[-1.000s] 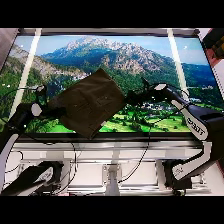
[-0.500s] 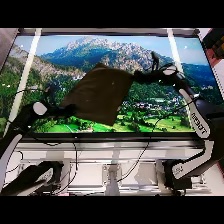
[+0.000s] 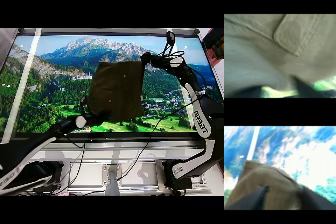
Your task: Fold the clothes and pants, and hang the long-sleeved shirts on hangers.
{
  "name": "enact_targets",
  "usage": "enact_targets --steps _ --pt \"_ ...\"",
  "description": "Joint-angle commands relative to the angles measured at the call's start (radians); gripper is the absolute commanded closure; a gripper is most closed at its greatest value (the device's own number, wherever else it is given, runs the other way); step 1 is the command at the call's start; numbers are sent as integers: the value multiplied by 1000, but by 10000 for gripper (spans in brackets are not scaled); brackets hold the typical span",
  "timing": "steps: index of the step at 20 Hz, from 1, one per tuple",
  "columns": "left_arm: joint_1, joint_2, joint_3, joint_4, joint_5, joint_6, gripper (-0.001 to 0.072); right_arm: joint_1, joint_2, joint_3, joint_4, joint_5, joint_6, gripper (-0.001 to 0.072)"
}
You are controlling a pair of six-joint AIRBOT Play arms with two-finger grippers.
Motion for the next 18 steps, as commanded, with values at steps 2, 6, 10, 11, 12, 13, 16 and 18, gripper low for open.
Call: enact_targets --steps 2,6,10,11,12,13,16,18 --pt "-80 -50 2 -9 113 -125 41 -36 28 5 -106 70 -1 145" --pt "-51 80 2 3 107 -22 52 -145 133 4 -176 224 3 172" --pt "29 309 2 87 -92 108 57 -297 270 5 -242 364 2 172" --pt "63 371 2 143 -191 108 57 -334 302 4 -259 405 2 172" --pt "95 425 2 190 -279 108 58 -366 329 4 -284 450 -2 172" --pt "130 479 1 230 -362 108 57 -393 349 4 -307 499 -10 172" --pt "212 580 1 356 -520 108 58 -450 360 -15 -321 679 -12 185" --pt "255 591 1 430 -593 109 58 -454 361 -83 -307 783 -13 283"
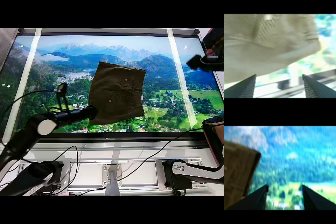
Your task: Fold the clothes and pants, and hang the long-sleeved shirts on hangers.
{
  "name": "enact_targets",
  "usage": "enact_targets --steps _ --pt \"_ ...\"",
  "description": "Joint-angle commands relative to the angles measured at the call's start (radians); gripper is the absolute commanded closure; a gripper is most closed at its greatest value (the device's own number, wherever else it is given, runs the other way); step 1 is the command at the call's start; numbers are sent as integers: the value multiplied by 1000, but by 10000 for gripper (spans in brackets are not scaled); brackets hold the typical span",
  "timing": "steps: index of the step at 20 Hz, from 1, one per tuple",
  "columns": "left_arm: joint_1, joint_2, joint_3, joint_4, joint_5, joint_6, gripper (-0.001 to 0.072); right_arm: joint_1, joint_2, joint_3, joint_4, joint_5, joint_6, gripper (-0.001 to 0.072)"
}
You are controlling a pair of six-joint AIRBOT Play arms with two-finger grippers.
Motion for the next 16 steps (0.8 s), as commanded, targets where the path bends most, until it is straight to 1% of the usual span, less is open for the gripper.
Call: enact_targets --steps 1,2,4,5,7,8,11,12,15,16 --pt "77 56 -1 171 -190 32 58 -30 19 -101 32 220 -16 282" --pt "83 50 -1 195 -194 74 58 -21 19 -160 81 257 -37 280" --pt "94 23 -2 203 -193 132 58 6 19 -287 159 317 -42 227" --pt "98 1 -2 201 -193 155 58 27 19 -350 185 335 -62 226" --pt "102 -56 -1 169 -193 191 58 82 19 -474 192 337 -72 222" --pt "106 -88 -1 123 -193 219 58 110 19 -528 193 320 -79 196" --pt "125 -188 -1 -58 -192 351 58 195 6 -645 250 196 -79 189" --pt "130 -216 -1 -68 -191 367 57 222 -8 -662 275 161 -79 189" --pt "174 -271 -1 -60 -185 367 55 270 -68 -664 358 90 -74 189" --pt "195 -273 -1 -60 -183 367 56 274 -91 -663 386 73 -56 189"
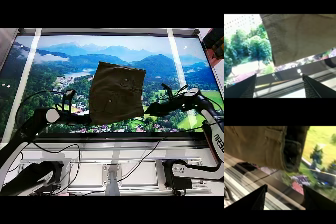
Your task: Fold the clothes and pants, and hang the long-sleeved shirts on hangers.
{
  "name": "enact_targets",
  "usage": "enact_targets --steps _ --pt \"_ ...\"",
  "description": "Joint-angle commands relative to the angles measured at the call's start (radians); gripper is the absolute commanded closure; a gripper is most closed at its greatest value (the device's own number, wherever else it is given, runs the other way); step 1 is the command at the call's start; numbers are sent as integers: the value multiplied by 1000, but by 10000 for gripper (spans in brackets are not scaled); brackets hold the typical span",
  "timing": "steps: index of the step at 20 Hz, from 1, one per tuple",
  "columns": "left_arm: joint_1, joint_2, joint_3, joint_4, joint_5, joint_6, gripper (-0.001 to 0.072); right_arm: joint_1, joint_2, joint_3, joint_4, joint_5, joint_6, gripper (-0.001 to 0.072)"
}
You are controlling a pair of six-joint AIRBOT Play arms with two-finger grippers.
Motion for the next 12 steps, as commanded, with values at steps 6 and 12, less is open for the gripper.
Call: enact_targets --steps 6,12 --pt "205 -43 0 -136 -7 90 54 41 -134 -28 175 -120 19 187" --pt "292 -67 0 -243 -8 169 54 41 -134 -28 245 -201 12 188"
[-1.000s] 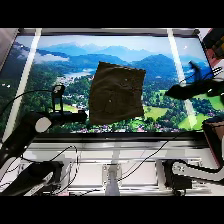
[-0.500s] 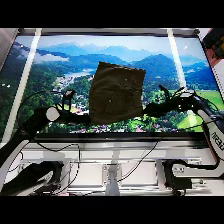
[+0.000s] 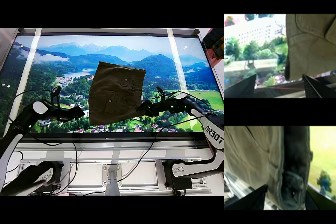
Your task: Fold the clothes and pants, and hang the long-sleeved shirts on hangers.
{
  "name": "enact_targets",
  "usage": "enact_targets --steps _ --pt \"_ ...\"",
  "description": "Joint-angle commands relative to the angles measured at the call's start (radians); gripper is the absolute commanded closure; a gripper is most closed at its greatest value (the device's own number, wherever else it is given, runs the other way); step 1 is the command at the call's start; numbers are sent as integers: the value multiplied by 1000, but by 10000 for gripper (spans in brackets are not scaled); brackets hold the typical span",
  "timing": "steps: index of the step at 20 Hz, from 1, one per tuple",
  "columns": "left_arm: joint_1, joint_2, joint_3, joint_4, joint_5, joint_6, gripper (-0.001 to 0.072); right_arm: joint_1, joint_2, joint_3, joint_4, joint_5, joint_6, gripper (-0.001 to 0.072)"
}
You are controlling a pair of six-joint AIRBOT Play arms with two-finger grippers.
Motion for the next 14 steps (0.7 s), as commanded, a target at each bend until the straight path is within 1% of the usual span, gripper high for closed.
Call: enact_targets --steps 1,3,4,6,8,11,14 --pt "33 -29 0 -45 -2 34 55 1 -4 0 32 -47 -6 214" --pt "33 -72 0 -61 -4 34 54 1 -4 0 32 -47 -6 490" --pt "33 -100 0 -87 -4 50 55 1 -3 0 32 -47 -6 557" --pt "33 -157 0 -205 -4 175 54 1 -3 0 32 -41 -25 560" --pt "33 -215 0 -336 -5 264 55 1 -3 0 32 -39 -31 559" --pt "32 -306 0 -420 -6 305 55 1 -2 0 32 -39 -32 560" --pt "32 -378 0 -528 -23 406 56 1 -1 0 32 -13 -63 560"
